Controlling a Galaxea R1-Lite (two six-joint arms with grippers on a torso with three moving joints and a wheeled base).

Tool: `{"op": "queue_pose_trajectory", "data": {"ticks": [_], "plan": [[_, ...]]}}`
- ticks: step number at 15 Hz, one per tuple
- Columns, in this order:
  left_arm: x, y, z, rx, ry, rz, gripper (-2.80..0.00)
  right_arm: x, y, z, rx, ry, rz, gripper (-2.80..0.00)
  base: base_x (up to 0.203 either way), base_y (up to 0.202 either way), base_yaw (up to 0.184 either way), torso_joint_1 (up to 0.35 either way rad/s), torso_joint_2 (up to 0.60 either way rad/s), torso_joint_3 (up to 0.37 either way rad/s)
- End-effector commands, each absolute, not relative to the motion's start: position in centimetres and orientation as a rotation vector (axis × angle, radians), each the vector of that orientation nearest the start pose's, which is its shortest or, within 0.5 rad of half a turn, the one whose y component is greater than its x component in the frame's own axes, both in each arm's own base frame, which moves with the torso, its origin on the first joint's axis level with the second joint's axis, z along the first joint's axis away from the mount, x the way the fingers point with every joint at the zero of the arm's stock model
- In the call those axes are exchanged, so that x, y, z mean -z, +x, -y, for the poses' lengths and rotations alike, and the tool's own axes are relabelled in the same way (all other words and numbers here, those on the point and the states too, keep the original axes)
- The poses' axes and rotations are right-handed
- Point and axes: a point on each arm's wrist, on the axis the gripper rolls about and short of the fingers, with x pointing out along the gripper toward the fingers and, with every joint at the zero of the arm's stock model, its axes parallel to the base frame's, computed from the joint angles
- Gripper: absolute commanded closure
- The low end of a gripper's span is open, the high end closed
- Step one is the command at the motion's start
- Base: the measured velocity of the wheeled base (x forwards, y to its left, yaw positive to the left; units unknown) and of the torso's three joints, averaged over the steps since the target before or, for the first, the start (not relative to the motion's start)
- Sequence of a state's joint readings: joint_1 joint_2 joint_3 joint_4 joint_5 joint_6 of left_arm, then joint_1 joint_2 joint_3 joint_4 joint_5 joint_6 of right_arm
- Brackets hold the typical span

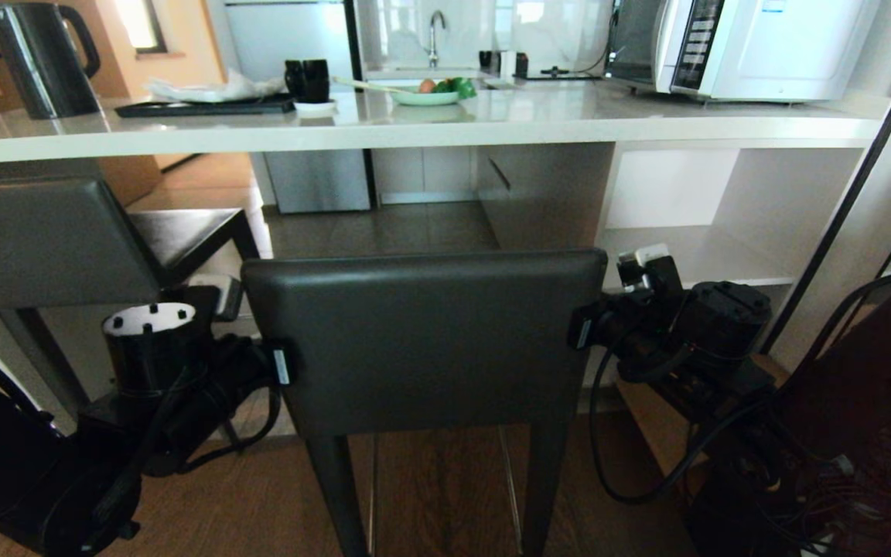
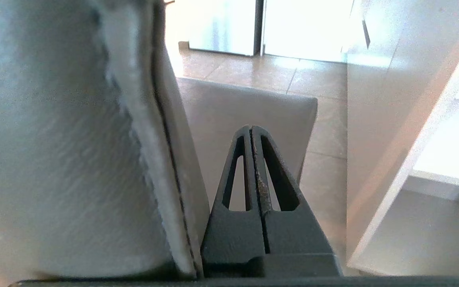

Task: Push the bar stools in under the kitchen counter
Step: Push the gray chair back under the dining table

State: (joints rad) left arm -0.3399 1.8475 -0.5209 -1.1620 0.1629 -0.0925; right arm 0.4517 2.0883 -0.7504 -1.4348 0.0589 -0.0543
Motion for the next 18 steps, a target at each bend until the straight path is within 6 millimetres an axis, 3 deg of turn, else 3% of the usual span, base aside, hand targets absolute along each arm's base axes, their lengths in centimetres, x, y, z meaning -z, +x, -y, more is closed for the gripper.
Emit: {"op": "queue_pose_trajectory", "data": {"ticks": [1,5,8,11,18], "plan": [[-12.2,29.7,9.7,0.159,-0.036,-0.138,0.0,-11.6,32.9,-15.8,-0.5,-0.035,0.111,0.0,0.0,0.0,0.0,0.0,0.0,0.0],[-12.6,30.8,10.4,0.17,-0.009,-0.111,0.0,-11.9,33.8,-14.8,-0.466,-0.034,0.129,0.0,0.0,0.0,0.0,0.0,0.0,0.0],[-12.8,30.5,10.2,0.167,-0.011,-0.108,0.0,-12.6,34.5,-15.4,-0.47,-0.027,0.161,0.0,0.0,0.0,0.0,0.0,0.0,0.0],[-12.8,30.4,9.8,0.15,0.024,-0.106,0.0,-11.9,35.8,-16.1,-0.475,-0.027,0.168,0.0,0.0,0.0,0.0,0.0,0.0,0.0],[-13.6,30.8,10.1,0.116,0.054,-0.055,0.0,-12.3,34.9,-16.0,-0.466,-0.025,0.164,0.0,0.0,0.0,0.0,0.0,0.0,0.0]]}}
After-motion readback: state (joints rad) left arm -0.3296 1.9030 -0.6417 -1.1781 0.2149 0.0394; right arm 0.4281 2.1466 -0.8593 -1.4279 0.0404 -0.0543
